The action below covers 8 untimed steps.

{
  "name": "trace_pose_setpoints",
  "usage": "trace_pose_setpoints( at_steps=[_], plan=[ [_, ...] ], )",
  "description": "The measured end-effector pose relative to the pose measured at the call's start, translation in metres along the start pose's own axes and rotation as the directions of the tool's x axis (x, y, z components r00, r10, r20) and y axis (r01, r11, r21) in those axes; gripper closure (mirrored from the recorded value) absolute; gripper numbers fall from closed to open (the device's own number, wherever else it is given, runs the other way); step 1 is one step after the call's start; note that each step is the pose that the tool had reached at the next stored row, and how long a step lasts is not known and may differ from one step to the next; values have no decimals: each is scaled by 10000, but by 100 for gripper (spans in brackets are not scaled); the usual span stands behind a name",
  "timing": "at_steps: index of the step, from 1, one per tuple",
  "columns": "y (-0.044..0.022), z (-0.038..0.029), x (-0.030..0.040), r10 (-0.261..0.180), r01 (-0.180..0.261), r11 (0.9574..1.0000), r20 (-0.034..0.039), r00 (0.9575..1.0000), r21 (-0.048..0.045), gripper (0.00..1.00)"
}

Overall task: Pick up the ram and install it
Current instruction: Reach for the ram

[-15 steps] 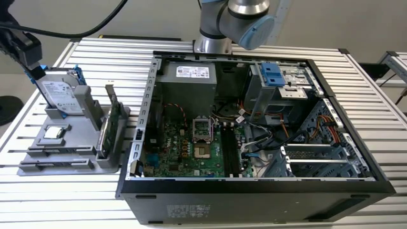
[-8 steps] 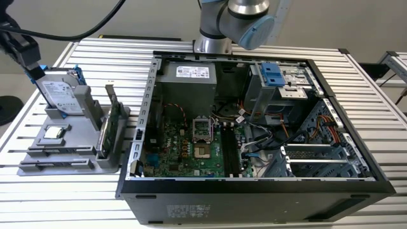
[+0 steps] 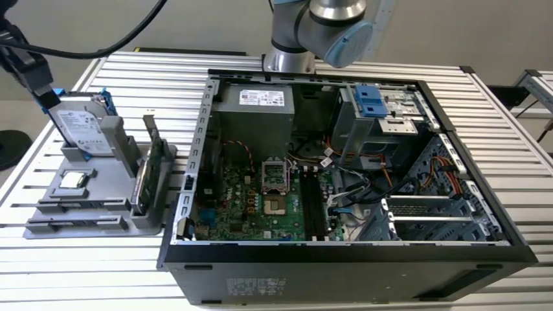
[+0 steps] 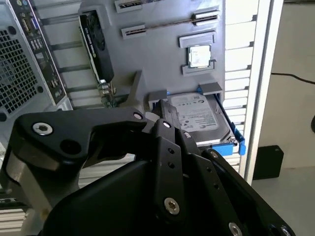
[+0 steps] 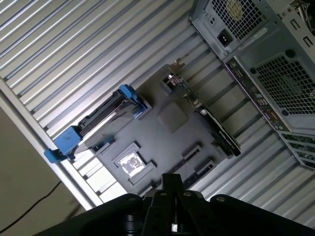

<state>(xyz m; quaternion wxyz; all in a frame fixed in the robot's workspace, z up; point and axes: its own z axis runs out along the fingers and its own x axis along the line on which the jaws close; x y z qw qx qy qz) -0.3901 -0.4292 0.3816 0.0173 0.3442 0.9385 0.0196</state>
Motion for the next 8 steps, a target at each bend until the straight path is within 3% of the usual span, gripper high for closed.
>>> trace_pose_setpoints(
  at_steps=[8],
  plan=[
    [-8, -1, 9, 621, -621, 9981, 31, 9981, 11, 100]
  ],
)
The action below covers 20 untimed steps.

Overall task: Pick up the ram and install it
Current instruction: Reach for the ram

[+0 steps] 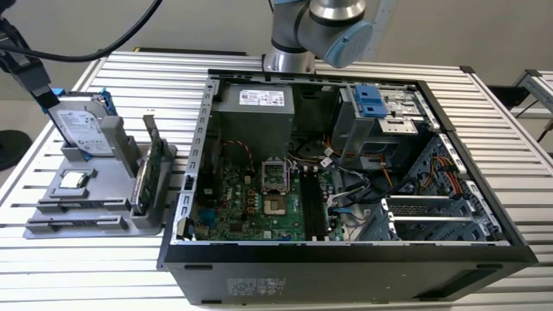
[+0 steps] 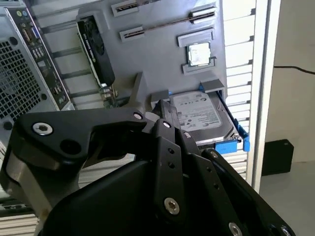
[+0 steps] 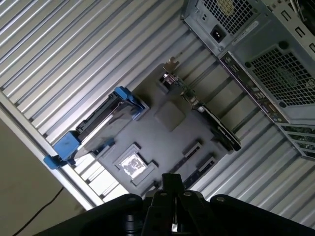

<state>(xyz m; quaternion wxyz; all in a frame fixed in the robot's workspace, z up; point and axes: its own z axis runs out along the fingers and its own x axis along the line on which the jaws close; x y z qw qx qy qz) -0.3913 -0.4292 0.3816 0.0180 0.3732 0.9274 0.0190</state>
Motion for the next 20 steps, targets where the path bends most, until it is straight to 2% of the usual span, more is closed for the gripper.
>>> trace_pose_setpoints(
  at_steps=[10, 20],
  plan=[
    [-11, -1, 11, 740, -740, 9973, 36, 9973, 12, 100],
    [-21, -2, 22, 1444, -1444, 9895, 72, 9895, 23, 100]
  ],
)
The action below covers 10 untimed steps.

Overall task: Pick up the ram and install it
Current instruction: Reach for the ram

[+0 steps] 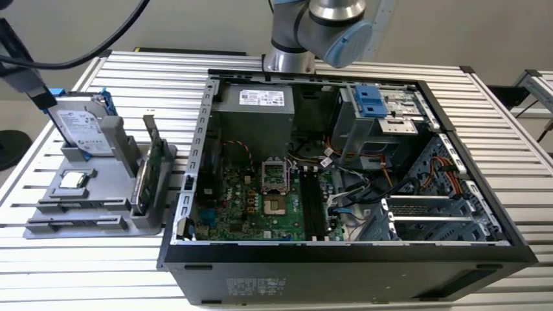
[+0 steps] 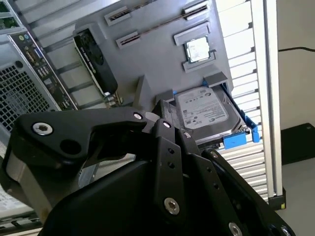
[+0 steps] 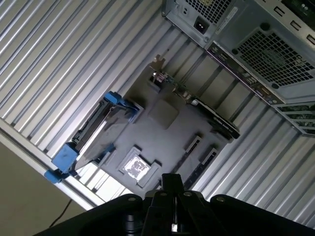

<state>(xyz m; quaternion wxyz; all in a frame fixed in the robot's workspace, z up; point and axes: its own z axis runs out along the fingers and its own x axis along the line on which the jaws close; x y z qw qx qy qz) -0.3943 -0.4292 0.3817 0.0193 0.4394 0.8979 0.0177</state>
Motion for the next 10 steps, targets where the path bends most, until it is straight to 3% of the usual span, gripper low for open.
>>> trace_pose_setpoints(
  at_steps=[10],
  plan=[
    [-12, -1, 9, 672, -672, 9977, 33, 9977, 12, 100]
  ],
)
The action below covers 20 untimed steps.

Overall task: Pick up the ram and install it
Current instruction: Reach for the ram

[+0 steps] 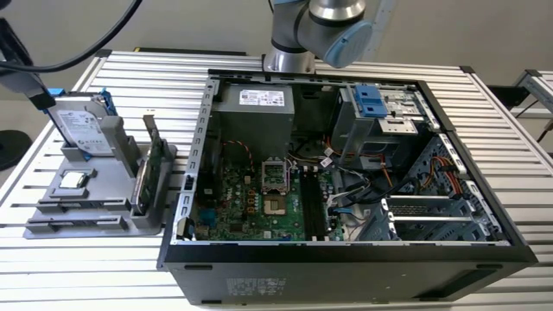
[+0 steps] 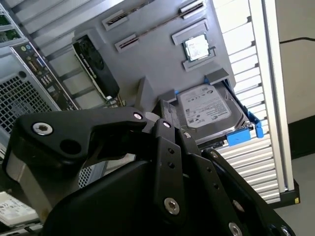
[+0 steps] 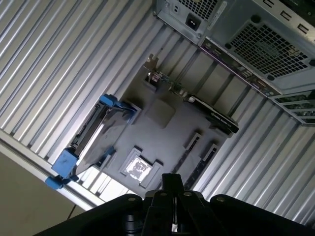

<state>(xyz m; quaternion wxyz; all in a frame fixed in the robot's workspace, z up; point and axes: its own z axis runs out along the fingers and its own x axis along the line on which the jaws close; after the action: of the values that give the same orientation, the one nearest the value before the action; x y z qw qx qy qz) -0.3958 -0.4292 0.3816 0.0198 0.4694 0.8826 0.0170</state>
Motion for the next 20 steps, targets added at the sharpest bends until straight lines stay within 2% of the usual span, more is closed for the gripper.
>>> trace_pose_setpoints(
  at_steps=[10, 20],
  plan=[
    [-10, -1, 7, 596, -596, 9982, 30, 9982, 10, 100],
    [-20, -1, 14, 1188, -1188, 9929, 59, 9929, 19, 100]
  ],
)
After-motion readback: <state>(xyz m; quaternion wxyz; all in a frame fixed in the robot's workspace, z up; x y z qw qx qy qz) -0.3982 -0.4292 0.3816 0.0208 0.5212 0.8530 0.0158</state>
